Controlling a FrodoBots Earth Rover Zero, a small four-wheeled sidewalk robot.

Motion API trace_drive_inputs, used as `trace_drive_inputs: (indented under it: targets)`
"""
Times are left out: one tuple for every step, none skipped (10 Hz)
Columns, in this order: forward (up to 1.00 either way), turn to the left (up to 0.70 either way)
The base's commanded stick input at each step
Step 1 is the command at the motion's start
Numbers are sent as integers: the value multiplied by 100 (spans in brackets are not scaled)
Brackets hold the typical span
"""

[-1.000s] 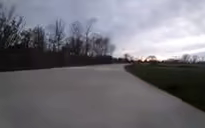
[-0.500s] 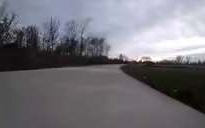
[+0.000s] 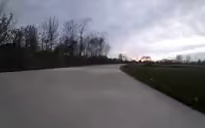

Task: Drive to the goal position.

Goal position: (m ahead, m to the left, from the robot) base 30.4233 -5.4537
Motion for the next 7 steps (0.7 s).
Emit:
trace_drive_inputs:
  targets:
    - [100, -3]
    - [100, -4]
    - [100, -13]
    - [100, -23]
    - [100, -40]
    - [100, -40]
    - [100, -40]
